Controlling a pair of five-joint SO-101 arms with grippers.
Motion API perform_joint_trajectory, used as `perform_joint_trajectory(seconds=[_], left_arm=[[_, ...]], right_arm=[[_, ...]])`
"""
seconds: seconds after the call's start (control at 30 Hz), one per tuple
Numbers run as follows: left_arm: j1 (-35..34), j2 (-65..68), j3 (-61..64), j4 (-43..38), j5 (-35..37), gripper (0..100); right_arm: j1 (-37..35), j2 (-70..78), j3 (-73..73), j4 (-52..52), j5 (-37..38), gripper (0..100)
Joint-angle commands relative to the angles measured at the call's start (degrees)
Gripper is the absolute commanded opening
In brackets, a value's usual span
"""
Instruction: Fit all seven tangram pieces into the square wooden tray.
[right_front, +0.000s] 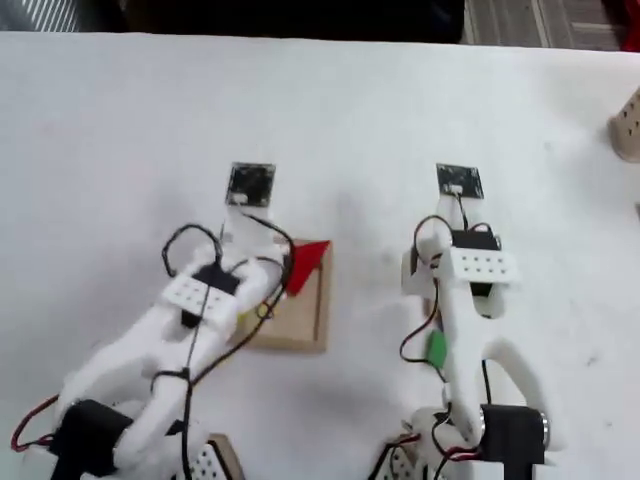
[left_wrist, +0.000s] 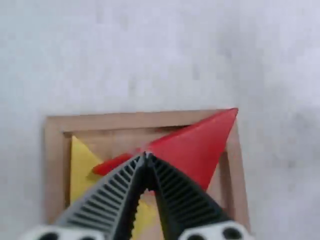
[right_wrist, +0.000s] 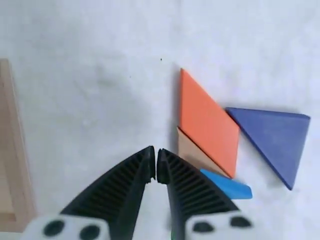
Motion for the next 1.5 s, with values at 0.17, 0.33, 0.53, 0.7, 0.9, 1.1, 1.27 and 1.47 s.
perform_joint_trajectory(seconds=[0.17, 0.33, 0.53, 0.7, 0.9, 1.1, 1.27, 1.47], left_arm=[[-5.49, 2.42, -0.44, 0.09, -0.18, 2], [-9.01, 2.51, -0.09, 0.44, -0.18, 2], [-9.89, 2.33, -0.18, 2.11, -0.18, 2], [-10.59, 2.15, -0.18, 2.11, -0.18, 2], [-13.14, 1.19, -1.67, 2.11, -0.18, 2], [-2.59, -7.25, -0.44, 1.05, -0.18, 2], [8.92, -8.22, 1.58, -5.54, 4.66, 2], [13.49, 1.36, -0.7, -10.11, 5.54, 2]], right_arm=[[-0.4, -0.22, -0.18, -1.19, 0.7, 2.1], [-0.4, -0.22, -0.18, -1.19, 0.7, 2.1], [-0.4, -0.22, -0.18, -1.19, 0.7, 2.1], [-0.31, -0.22, -0.18, -1.19, 0.7, 2.1], [-0.31, -0.22, -0.18, -1.19, 0.7, 2.1], [-0.31, -0.22, -0.18, -1.19, 0.7, 2.1], [0.04, -0.22, -0.18, -1.54, 0.7, 2.1], [0.48, -0.22, 0.44, -2.07, 0.7, 2.1]])
